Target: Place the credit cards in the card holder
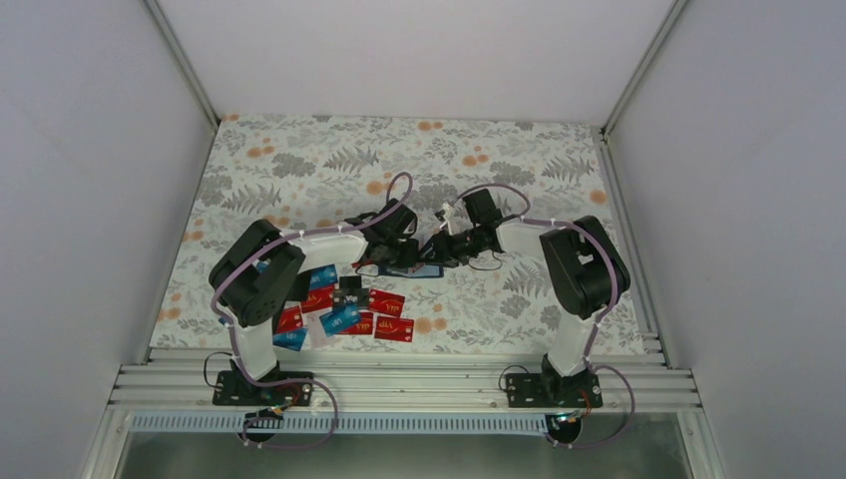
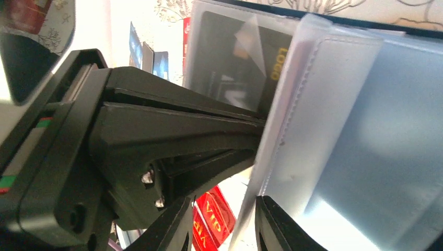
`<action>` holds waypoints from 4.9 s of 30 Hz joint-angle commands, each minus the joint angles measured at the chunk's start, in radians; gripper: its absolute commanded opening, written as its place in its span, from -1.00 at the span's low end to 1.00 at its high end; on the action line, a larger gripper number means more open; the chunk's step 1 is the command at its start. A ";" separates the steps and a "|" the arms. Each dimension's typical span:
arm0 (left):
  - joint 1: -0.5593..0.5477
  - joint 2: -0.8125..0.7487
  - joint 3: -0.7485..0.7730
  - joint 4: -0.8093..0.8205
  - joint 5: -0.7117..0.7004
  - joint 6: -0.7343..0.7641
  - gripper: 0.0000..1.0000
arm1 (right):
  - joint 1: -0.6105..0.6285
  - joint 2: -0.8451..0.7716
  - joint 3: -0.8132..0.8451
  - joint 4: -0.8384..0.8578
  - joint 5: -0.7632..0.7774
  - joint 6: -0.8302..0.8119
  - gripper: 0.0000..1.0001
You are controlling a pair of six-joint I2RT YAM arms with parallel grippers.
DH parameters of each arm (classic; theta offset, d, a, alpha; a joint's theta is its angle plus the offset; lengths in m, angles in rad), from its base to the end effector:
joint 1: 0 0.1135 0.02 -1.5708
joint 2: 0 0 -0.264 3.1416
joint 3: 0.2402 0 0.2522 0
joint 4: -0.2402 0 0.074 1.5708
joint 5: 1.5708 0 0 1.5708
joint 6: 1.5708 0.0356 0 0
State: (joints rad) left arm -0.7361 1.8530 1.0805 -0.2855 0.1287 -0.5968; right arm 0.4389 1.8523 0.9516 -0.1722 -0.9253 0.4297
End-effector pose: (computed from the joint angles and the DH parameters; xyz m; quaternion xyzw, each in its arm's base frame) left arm 0.2670 -0.2481 0.1438 0.0835 0.9618 -0.2053 0.1605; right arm 0.2939 0.1694 0.1285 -0.1139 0.8668 0.4852 0.0180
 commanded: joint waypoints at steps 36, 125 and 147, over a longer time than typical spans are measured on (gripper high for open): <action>0.015 -0.348 -0.119 -0.117 -0.140 -0.089 -0.95 | 0.107 0.084 0.150 -0.085 0.066 0.005 -0.34; -0.539 -0.724 -0.573 -0.243 -0.127 -0.687 -0.34 | 0.458 -0.067 -0.166 -0.014 0.304 -0.091 -0.18; -0.546 -0.866 -0.653 -0.220 -0.225 -0.868 0.27 | 0.498 -0.223 -0.114 -0.057 0.442 -0.056 -0.21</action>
State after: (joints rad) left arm -1.2751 1.0149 0.4397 -0.4889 -0.0586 -1.4353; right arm 0.9394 1.6939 0.8043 -0.1814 -0.5831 0.3691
